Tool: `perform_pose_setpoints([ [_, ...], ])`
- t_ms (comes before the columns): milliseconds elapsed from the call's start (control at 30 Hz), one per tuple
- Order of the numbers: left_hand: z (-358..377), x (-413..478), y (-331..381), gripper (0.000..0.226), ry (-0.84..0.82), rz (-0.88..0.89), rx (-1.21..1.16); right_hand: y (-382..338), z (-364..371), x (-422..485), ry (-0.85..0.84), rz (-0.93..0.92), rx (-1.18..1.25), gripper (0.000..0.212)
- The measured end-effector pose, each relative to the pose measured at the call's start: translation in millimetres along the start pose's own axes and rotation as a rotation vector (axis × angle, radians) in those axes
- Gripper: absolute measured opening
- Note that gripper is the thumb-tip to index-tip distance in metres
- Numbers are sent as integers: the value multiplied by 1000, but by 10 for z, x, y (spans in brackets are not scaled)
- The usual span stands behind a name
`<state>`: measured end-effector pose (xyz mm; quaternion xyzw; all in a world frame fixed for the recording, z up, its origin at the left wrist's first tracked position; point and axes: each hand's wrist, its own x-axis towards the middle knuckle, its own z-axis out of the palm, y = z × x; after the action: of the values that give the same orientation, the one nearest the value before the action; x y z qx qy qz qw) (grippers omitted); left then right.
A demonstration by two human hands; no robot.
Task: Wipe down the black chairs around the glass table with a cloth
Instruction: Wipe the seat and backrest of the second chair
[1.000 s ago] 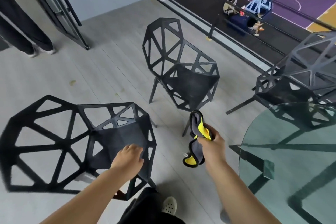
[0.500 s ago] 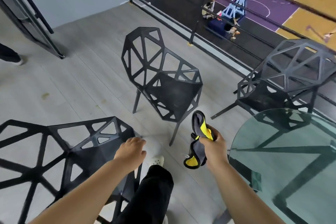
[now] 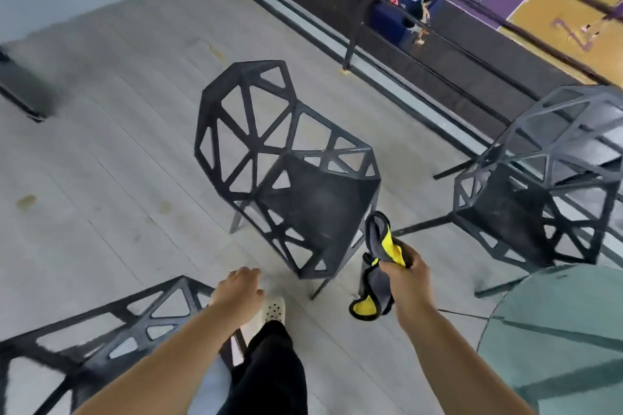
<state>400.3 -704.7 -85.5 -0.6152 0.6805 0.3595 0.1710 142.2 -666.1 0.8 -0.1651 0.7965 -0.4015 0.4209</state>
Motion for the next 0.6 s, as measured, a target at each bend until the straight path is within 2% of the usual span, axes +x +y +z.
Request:
perform_pose_setpoints([
  [200,-396,900,-24,40,8,-107,32,-250,564,795,-15,53,-66,43],
  [300,-435,1248,42,43,-38,-206,-35,-261,746,1168,-33,71,-100,47],
  [400,-392,1618,136,47,-49,-373,-301,-211,890,1551,-56,89,-142,49],
  [500,-314,2020,226,39,44,-618,-640,-99,1028,1908,-84,101,-153,47],
  [600,-239,2317,277,32,144,-826,-741,45,1169,2234,-122,134,-175,48],
])
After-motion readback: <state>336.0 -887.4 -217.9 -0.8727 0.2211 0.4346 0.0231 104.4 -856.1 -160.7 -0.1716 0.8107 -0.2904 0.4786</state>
